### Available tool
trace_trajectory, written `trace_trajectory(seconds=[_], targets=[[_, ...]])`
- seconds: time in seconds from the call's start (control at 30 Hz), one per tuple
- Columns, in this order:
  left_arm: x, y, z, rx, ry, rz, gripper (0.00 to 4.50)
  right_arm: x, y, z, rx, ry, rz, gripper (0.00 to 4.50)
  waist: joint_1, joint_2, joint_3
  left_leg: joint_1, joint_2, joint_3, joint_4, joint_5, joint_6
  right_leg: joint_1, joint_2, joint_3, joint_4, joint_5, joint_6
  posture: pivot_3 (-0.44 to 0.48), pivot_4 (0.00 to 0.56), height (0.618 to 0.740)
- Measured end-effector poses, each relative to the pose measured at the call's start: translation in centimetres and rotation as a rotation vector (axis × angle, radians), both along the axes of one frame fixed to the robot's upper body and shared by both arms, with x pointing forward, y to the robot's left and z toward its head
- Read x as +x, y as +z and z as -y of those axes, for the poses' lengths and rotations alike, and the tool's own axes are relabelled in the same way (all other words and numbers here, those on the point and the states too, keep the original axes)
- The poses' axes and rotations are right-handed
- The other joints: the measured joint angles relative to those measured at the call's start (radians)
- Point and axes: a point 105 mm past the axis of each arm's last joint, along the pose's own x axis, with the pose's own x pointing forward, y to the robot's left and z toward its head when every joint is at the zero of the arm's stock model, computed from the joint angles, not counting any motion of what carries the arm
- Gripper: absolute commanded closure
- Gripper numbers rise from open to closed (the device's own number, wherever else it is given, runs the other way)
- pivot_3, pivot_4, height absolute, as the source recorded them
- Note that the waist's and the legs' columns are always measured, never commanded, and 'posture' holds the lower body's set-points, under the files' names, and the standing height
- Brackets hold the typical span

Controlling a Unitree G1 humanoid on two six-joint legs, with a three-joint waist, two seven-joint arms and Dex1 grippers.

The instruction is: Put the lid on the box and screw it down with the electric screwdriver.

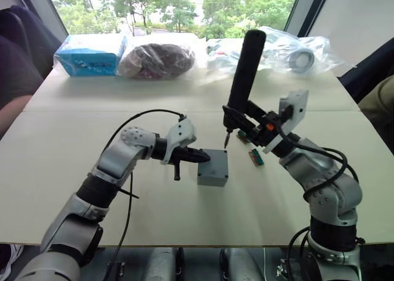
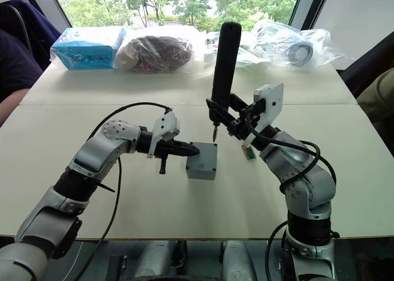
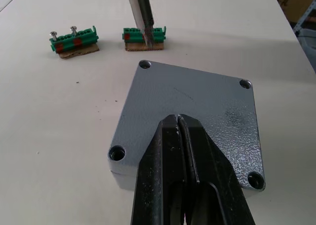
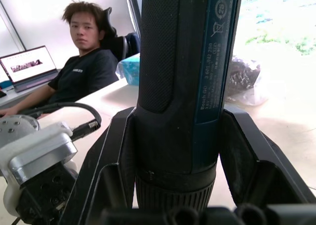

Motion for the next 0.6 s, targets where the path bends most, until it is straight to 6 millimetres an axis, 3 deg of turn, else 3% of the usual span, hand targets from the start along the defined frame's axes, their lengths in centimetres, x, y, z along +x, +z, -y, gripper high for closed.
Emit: trace_trajectory(seconds=[0.6], targets=[[0.0, -0.1, 0.0, 0.014, -0.004, 0.004, 4.5, -0.2, -1.9, -0.4, -0.057, -0.05, 0.075, 2.69, -0.002, -0.001, -0.001, 0.004, 0.0, 0.0, 0.0, 0.0, 0.0, 0.004, 0.0, 0.0, 0.0, 0.0, 0.0, 0.0, 0.15, 0.74]])
